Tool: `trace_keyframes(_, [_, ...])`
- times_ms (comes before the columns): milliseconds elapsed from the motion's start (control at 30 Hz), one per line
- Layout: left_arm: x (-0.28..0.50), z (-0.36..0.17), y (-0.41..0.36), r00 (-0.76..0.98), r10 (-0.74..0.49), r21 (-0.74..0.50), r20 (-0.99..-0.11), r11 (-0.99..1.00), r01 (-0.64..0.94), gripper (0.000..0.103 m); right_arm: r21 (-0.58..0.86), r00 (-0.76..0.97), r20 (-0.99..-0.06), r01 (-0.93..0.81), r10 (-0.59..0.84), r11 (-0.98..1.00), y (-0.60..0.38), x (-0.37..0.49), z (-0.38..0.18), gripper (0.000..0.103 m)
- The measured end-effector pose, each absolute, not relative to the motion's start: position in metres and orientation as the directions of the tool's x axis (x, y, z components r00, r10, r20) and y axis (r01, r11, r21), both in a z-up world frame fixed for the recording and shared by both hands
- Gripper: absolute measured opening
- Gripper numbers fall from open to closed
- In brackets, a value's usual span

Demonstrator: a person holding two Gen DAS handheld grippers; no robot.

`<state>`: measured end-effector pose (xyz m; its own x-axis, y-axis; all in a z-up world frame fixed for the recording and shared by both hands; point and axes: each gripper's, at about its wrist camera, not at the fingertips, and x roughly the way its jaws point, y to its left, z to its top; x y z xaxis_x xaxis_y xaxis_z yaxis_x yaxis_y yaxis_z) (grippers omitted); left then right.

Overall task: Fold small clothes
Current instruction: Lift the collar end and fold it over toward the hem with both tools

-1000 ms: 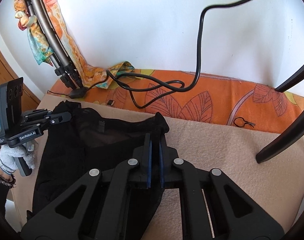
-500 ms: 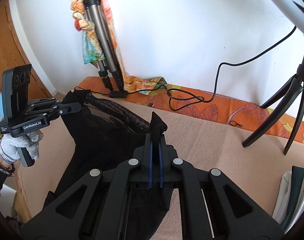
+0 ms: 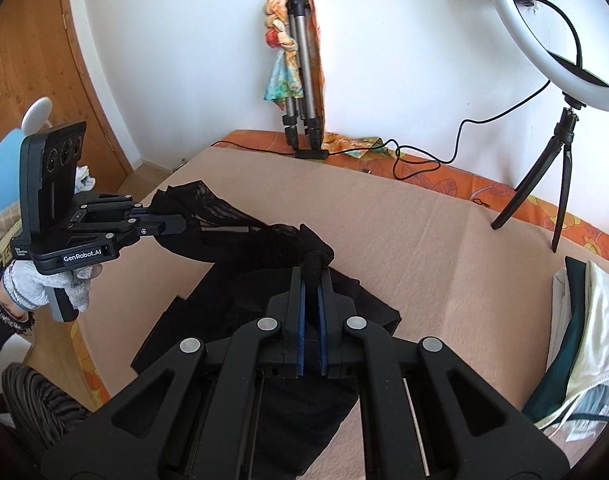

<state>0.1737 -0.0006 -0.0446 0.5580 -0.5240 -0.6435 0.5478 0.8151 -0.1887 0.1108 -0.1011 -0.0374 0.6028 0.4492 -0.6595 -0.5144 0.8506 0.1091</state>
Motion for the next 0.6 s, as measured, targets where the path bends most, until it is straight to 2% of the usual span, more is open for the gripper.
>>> trace_keyframes(233, [0.119, -0.075, 0.006, 0.521, -0.51, -0.172, -0.685, 0.808, 0.564, 0.004, 0.068, 0.594, -0.68, -0.533, 0.43, 0.843, -0.103, 0.037, -0.082, 0.006])
trace_keyframes(433, [0.095, -0.091, 0.006, 0.504, -0.478, -0.138, -0.719, 0.809, 0.571, 0.005, 0.041, 0.607, -0.677, -0.535, 0.417, 0.844, -0.11, 0.009, -0.104, 0.006])
trace_keyframes(533, [0.085, -0.097, 0.009, 0.494, -0.447, -0.113, -0.746, 0.816, 0.567, 0.009, 0.0, 0.635, -0.666, -0.526, 0.392, 0.851, -0.116, 0.0, -0.108, 0.007])
trace_keyframes(600, [0.073, -0.099, 0.013, 0.49, -0.433, -0.092, -0.756, 0.812, 0.576, 0.011, -0.009, 0.627, -0.678, -0.53, 0.384, 0.848, -0.121, -0.005, -0.111, 0.013])
